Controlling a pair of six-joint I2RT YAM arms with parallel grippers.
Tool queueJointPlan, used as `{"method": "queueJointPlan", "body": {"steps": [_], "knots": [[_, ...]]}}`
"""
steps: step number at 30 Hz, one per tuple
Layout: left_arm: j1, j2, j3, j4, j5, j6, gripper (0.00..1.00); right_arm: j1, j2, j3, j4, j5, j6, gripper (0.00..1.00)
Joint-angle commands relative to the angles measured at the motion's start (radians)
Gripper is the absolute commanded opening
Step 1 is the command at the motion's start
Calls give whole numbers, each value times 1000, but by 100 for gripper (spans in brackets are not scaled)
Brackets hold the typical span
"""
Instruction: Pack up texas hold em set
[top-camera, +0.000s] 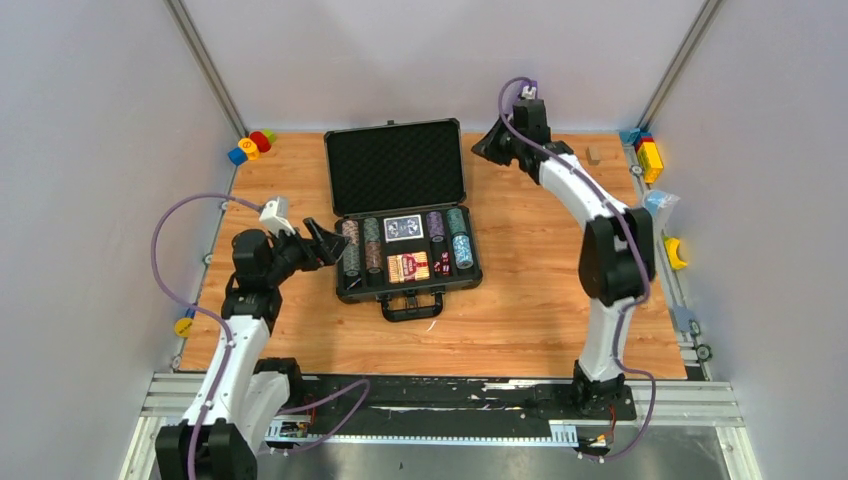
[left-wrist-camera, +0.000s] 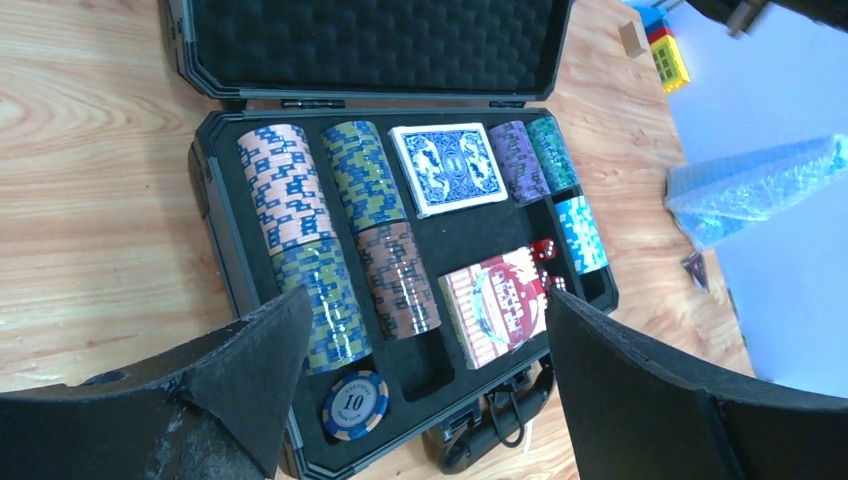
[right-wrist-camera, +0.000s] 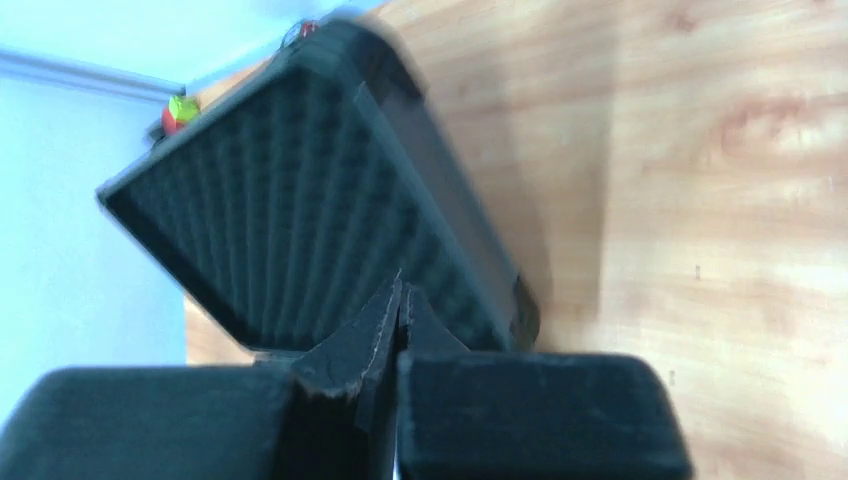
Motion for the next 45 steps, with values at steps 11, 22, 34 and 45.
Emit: {"method": "queueJointPlan", "body": {"steps": [11, 22, 34, 45], "knots": [[-4, -201, -91, -71, 5, 4, 94, -106, 839, 1016, -13, -911, 90, 0], [-4, -295, 87, -274, -43, -62, 94, -2, 321, 345, 201, -1033, -133, 0], [-4, -470, 292, -600, -115, -60, 89, 55, -165, -227, 180, -469, -226, 4], [-4, -184, 123, -479, -131, -46, 100, 107, -393, -523, 29, -37, -184, 100]]}}
